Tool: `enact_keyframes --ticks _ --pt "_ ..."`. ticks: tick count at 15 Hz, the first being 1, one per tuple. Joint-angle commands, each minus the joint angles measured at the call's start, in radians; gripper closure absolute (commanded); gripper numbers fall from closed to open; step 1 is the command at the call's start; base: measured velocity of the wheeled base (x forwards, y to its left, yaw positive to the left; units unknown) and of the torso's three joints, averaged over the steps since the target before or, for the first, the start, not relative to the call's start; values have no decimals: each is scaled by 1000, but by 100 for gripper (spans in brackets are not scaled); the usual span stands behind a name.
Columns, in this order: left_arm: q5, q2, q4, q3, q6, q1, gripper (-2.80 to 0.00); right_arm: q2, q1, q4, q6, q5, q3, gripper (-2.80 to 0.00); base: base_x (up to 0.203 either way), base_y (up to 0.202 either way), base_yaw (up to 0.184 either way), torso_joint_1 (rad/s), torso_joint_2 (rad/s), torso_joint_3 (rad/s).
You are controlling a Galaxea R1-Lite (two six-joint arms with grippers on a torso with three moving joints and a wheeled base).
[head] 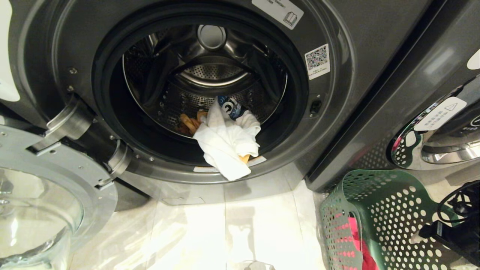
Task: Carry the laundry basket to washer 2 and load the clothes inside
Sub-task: Place the clothes into the washing machine
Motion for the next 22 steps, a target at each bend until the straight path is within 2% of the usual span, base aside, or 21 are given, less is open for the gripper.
enact_keyframes --ticks 1,4,8,12,15,16,18,22 --pt "1 1 0 0 0 0 0 66 25 -17 -33 31 14 -280 0 0 0 0 0 0" --pt "0 1 0 0 0 0 0 59 116 -18 -33 37 46 -280 0 0 0 0 0 0" --pt "0 1 0 0 0 0 0 217 139 -46 -28 44 49 -280 0 0 0 0 0 0" --pt "1 1 0 0 0 0 0 411 158 -316 -33 71 23 -280 0 0 0 0 0 0" --pt "0 1 0 0 0 0 0 540 179 -468 -45 106 -73 -280 0 0 0 0 0 0" --pt "0 1 0 0 0 0 0 577 197 -486 -57 111 -98 -280 0 0 0 0 0 0" --pt "1 1 0 0 0 0 0 631 226 -504 -177 115 -127 -280 0 0 0 0 0 0" --pt "1 1 0 0 0 0 0 742 267 -517 -197 134 -271 -280 0 0 0 0 0 0"
